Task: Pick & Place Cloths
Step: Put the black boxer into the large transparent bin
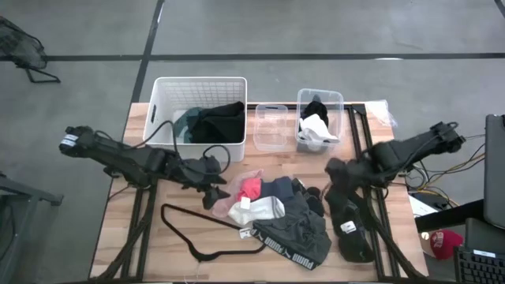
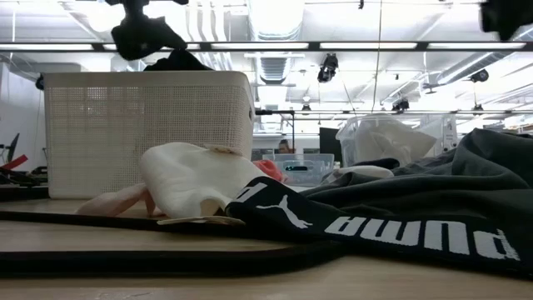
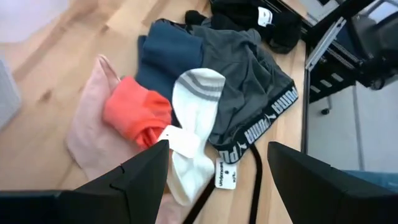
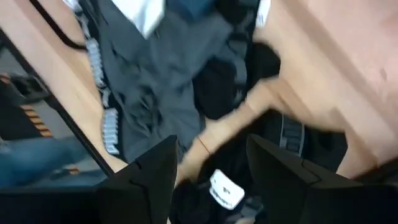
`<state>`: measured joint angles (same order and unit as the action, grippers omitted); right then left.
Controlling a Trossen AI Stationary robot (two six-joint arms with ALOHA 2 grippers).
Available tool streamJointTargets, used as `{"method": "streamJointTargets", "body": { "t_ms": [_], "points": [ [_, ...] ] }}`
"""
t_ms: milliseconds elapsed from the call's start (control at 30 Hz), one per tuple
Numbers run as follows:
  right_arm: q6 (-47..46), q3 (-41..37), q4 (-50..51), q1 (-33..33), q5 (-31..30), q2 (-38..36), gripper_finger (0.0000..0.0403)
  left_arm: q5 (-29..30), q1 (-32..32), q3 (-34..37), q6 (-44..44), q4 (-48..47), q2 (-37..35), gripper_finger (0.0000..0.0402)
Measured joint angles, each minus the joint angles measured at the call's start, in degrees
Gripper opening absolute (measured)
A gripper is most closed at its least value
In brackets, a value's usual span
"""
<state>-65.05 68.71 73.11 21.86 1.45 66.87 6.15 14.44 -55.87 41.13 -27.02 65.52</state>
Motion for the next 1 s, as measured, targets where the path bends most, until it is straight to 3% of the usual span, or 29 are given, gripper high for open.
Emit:
{"method": "streamJointTargets", "body": {
  "t_ms": [333, 600, 867, 1000],
  "points": [
    [-12.56, -14.06, -9.8, 10.56, 6.32, 3.56, 0.0205, 0.4, 0.41, 2.79, 2.45, 5.55, -0.01, 0.0275],
    [-20.3, -21.14, -8.63, 12.3, 6.54, 8.94, 0.0212, 0.44, 0.39, 2.79, 2.53, 6.02, -0.02, 0.0275],
    [-18.78, -26.41, -10.8, 12.27, 9.53, 16.13, 0.0194, 0.58, 0.39, 2.79, 2.61, 6.42, -0.04, 0.0275],
    [-16.31, -27.26, -15.89, 12.24, 10.98, 19.19, 0.0157, 0.85, 0.39, 2.79, 2.95, 7.37, -0.04, 0.0275]
  ]
}}
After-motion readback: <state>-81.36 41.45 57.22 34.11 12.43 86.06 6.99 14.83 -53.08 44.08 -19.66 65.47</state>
